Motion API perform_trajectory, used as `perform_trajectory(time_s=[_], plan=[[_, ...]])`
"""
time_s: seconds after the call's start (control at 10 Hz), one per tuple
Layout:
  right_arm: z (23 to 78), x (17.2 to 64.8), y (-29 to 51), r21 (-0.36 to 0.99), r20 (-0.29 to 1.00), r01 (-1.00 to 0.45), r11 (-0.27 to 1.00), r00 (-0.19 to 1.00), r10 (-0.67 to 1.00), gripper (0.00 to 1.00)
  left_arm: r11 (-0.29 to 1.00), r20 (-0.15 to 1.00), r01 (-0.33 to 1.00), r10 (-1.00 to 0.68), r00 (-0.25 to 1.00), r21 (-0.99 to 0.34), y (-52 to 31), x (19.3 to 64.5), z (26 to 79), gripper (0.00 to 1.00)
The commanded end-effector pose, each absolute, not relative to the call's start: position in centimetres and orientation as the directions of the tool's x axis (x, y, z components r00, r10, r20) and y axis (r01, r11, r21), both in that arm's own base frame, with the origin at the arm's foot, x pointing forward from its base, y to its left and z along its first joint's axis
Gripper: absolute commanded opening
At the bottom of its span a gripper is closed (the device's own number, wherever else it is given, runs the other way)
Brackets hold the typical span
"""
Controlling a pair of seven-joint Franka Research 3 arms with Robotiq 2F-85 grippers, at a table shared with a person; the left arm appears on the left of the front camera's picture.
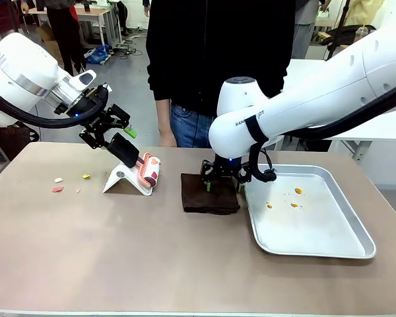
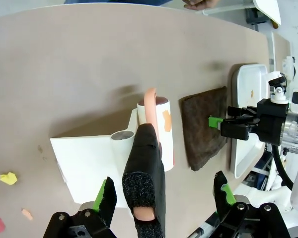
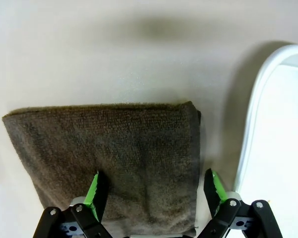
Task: Clean the surface of the table.
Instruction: Hold the Lint Roller with your left hand and the towel with your right hand.
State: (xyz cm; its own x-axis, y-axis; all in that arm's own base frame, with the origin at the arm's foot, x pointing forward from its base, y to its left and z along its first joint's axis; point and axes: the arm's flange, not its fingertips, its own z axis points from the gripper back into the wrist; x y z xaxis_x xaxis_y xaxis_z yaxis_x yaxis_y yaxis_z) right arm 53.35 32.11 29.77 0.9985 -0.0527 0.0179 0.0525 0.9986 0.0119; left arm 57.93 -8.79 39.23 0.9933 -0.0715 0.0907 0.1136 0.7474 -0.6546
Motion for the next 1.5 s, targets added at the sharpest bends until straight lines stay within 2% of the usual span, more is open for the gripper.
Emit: perform_trajectory(time_s=[0.0,0.1,0.2,0.3,0.4,0.6,0.7,0.8,0.9,1.4], plan=[[29.83,53.75,32.67,-0.030,0.037,0.098,0.995,0.995,-0.096,1.00,0.764,0.074,0.100,-0.069,0.995,-0.638,-8.87,58.38,39.51,0.96],[29.86,53.82,32.69,-0.032,0.035,0.105,0.994,0.994,-0.104,1.00,0.761,0.075,0.095,-0.062,0.995,-0.641,-8.66,58.30,39.53,0.60],[29.79,53.88,32.68,-0.036,0.030,0.119,0.992,0.992,-0.118,0.47,0.768,0.059,0.075,-0.049,0.997,-0.635,-8.58,58.14,39.59,0.37],[29.78,53.93,32.67,-0.029,0.027,0.122,0.992,0.992,-0.122,0.40,0.771,0.053,0.068,-0.045,0.998,-0.633,-8.63,57.97,39.69,0.01],[29.76,53.97,32.66,-0.029,0.027,0.129,0.991,0.991,-0.128,0.00,0.771,0.047,0.064,-0.044,0.998,-0.633,-8.68,57.88,39.77,0.00],[29.73,54.12,32.60,-0.025,0.026,0.139,0.990,0.990,-0.138,0.00,0.770,0.039,0.057,-0.043,0.998,-0.636,-8.51,57.79,39.67,0.00],[29.70,54.14,32.60,-0.017,0.026,0.142,0.990,0.990,-0.142,0.13,0.766,0.034,0.051,-0.039,0.999,-0.641,-8.47,57.82,39.66,0.07],[29.76,54.14,32.56,-0.008,0.027,0.146,0.989,0.989,-0.146,0.04,0.769,0.033,0.050,-0.037,0.999,-0.638,-8.46,57.82,39.70,0.00],[29.69,54.17,32.55,0.001,0.024,0.145,0.989,0.989,-0.145,0.00,0.772,0.036,0.050,-0.035,0.999,-0.634,-8.42,57.77,39.74,0.00],[29.95,54.29,32.22,0.033,0.014,0.157,0.987,0.987,-0.157,0.00,0.764,0.054,0.054,-0.026,0.998,-0.643,-8.43,57.62,40.11,0.00]])
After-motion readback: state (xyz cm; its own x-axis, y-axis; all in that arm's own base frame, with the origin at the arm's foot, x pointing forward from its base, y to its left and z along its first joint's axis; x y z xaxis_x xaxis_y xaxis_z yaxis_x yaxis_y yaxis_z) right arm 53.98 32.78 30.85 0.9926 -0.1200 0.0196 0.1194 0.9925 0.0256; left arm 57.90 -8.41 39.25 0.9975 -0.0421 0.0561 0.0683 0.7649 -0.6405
